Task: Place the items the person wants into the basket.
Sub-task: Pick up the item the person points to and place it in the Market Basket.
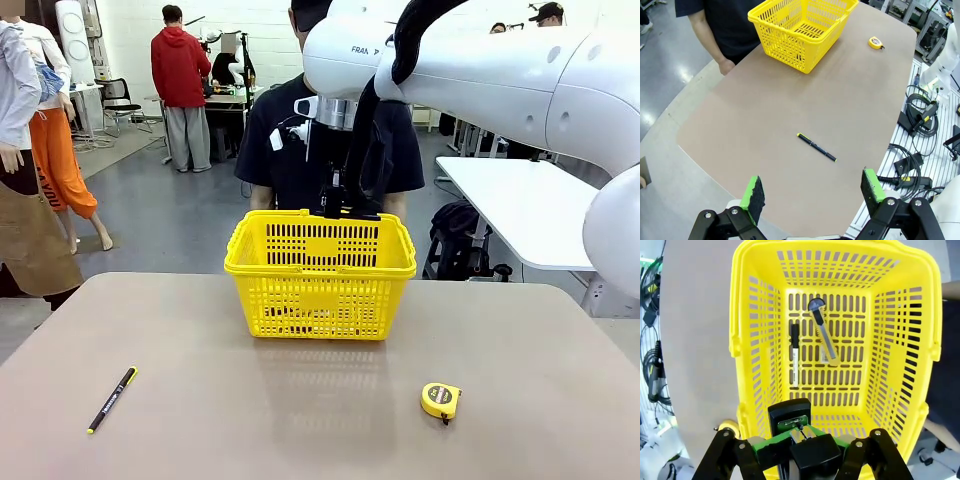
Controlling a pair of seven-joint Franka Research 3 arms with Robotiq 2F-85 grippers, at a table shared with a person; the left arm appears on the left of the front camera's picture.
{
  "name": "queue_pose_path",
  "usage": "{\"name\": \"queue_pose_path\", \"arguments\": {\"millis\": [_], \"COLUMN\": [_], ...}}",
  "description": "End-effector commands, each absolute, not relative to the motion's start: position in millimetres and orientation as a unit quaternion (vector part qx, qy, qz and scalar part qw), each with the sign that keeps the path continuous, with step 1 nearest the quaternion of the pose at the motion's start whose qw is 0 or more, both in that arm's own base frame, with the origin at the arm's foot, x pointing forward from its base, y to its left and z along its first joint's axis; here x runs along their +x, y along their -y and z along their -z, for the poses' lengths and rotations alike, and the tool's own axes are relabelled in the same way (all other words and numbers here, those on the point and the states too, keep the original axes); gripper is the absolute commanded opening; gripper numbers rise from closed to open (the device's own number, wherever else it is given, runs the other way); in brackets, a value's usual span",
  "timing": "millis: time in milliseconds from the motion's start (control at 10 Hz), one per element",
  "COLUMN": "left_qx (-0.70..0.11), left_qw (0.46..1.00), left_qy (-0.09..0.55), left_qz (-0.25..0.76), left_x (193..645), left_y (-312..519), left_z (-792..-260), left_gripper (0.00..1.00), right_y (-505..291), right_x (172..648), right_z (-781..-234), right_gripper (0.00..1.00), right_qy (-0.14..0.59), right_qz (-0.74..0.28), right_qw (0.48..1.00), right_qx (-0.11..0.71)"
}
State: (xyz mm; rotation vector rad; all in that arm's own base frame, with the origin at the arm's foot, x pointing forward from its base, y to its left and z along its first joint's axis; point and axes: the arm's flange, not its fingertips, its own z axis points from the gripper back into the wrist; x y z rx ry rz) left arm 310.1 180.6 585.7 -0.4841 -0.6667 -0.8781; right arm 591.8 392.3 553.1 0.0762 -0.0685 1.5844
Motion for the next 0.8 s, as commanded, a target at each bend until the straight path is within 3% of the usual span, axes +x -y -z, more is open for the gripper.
{"name": "queue_pose_path", "arguments": {"millis": [0,700], "left_qx": [-0.230,-0.230], "left_qw": [0.816,0.816], "left_qy": [0.323,0.323], "left_qz": [0.420,0.420], "left_x": [309,309], "left_y": [-182,-182], "left_z": [-584,-584], "left_gripper": [1.00,1.00], "right_y": [-392,-383], "right_x": [592,640], "right_z": [-553,-462], "right_gripper": [0.00,0.00], "right_qy": [0.029,0.008], "right_qz": [-0.712,-0.739], "right_qw": [0.701,0.669], "right_qx": [0.034,0.082]}}
